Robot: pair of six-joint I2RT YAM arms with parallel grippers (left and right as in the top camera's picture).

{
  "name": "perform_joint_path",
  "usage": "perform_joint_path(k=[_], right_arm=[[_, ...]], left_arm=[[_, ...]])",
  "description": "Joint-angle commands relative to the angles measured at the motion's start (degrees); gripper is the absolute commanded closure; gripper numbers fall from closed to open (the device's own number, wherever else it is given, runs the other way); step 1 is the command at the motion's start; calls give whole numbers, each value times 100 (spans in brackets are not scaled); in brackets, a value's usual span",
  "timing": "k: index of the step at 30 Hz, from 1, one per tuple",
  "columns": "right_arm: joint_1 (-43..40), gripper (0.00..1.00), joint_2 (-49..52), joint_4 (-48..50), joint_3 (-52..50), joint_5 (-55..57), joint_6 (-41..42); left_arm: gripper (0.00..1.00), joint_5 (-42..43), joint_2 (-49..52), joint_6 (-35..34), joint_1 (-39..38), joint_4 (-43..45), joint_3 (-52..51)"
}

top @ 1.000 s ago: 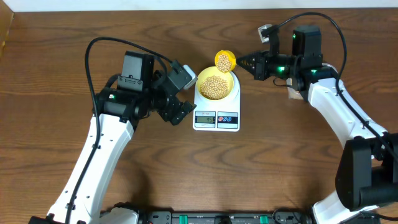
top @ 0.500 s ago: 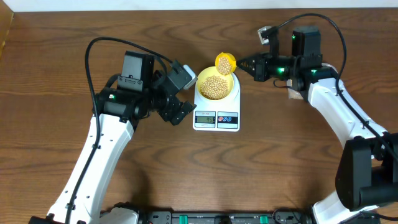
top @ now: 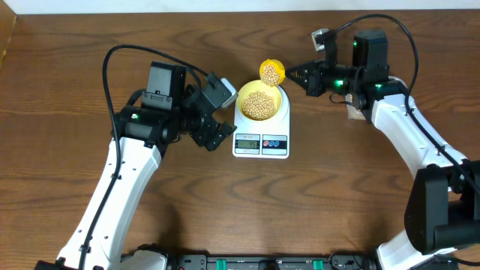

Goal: Scoop item into bowl and weigh 50g on scale
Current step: 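Tilt the scoop over the yellow bowl to pour soybeans in, then hold the yellow scoop tilted over the bowl, trickling soybeans in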

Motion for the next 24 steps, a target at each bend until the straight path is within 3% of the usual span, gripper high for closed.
perform_joint_path(k=[1,24], right_arm=[[90,99,-15,-94,11,-35,-140],[83,99,-15,-37,11,-44,109]], left_arm=[[12,-35,-39,59,28,17,-98],[12,-35,-39,57,28,17,-98]])
